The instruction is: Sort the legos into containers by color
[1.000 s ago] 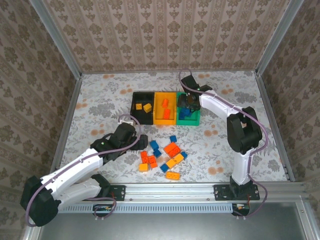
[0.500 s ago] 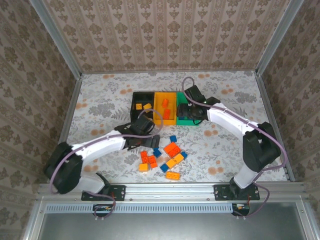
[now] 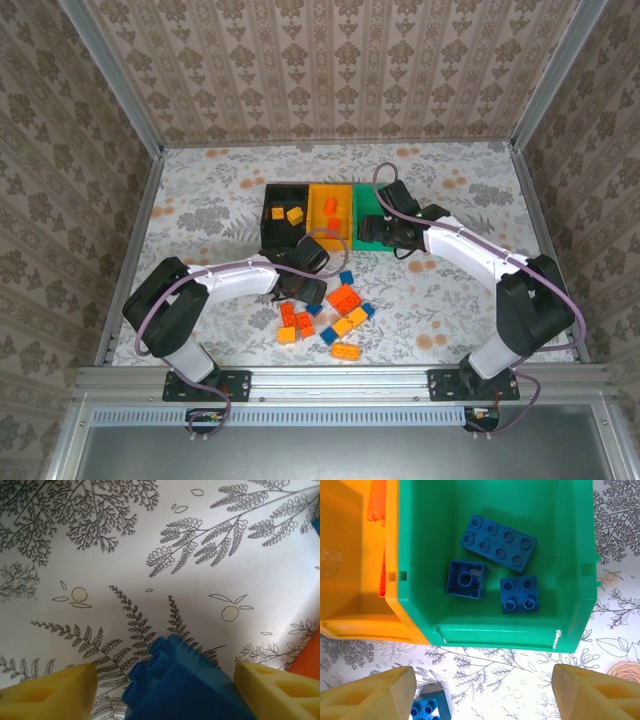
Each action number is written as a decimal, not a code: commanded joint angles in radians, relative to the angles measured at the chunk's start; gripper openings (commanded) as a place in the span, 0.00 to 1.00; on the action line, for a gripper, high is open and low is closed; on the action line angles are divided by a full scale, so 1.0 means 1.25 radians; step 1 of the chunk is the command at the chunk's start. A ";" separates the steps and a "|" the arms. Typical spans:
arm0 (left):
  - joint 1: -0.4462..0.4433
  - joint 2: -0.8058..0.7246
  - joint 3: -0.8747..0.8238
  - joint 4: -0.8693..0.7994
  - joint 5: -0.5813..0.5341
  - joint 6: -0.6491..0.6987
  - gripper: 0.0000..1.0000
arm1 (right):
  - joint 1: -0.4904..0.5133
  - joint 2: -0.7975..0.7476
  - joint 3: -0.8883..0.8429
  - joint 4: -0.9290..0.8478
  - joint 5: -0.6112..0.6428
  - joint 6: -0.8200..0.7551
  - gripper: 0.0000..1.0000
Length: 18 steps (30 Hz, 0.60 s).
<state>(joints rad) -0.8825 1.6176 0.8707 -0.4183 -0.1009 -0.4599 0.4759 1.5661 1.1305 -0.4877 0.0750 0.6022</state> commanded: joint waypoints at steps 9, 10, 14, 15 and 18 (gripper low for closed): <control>-0.012 -0.028 0.016 -0.021 -0.016 0.008 0.44 | -0.020 -0.040 -0.012 0.007 0.023 0.013 0.74; -0.013 -0.037 0.024 -0.027 -0.016 0.010 0.44 | -0.020 -0.044 -0.015 0.006 0.026 0.016 0.74; -0.017 -0.073 0.107 -0.052 -0.015 0.036 0.43 | -0.028 -0.083 -0.051 0.006 0.032 0.029 0.74; -0.019 -0.073 0.139 -0.052 -0.011 0.045 0.43 | -0.031 -0.098 -0.067 0.007 0.033 0.033 0.74; -0.019 -0.035 0.248 -0.043 -0.002 0.077 0.43 | -0.042 -0.146 -0.117 0.006 0.044 0.049 0.74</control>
<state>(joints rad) -0.8982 1.5738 1.0592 -0.4866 -0.1036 -0.4217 0.4381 1.4483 1.0317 -0.4706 0.0967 0.6304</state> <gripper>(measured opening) 0.484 0.736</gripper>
